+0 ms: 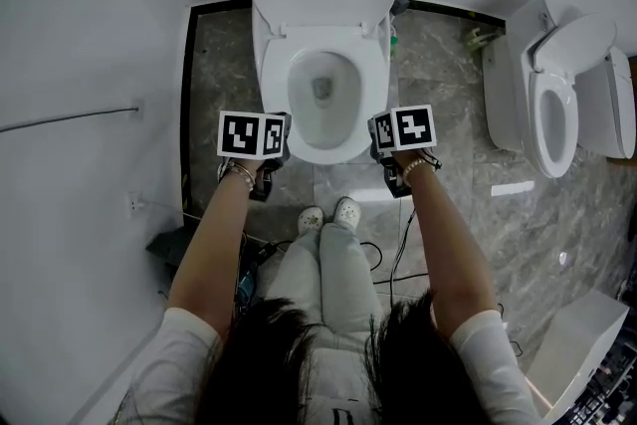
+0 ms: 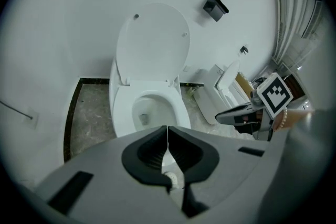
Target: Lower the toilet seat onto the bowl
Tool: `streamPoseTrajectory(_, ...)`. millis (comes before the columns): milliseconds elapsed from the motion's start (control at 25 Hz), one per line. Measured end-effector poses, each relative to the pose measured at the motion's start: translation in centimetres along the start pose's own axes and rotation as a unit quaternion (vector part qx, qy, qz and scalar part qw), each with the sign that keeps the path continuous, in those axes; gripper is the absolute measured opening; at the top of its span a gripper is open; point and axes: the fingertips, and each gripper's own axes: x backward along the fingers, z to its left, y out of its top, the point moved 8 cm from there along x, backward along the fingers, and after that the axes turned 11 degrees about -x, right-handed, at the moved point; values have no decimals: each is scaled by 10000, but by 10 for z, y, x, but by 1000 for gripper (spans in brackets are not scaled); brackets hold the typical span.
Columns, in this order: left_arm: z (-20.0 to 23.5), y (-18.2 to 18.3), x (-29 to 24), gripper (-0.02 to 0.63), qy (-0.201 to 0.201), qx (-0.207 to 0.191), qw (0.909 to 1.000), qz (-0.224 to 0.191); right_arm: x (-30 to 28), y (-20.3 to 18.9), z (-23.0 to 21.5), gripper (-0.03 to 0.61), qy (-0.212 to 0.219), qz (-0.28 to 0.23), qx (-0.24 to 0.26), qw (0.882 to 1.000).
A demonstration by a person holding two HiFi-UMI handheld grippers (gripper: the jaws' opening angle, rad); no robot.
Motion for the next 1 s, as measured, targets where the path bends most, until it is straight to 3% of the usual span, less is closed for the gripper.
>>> streamPoseTrajectory(400,-19,59,66,11,220,-257,9952,-913,80,37,40,32,437,-729,343,9958)
streamPoseTrajectory(600,-30,86,103,10,375,-310,9897,-1350,127,58,66,31,605,-1327,631,9873)
streamPoseTrajectory(1000,-59,123,181,10,868,-984,9602,-2464,215,78,102,31,967,-2463,1295,9556)
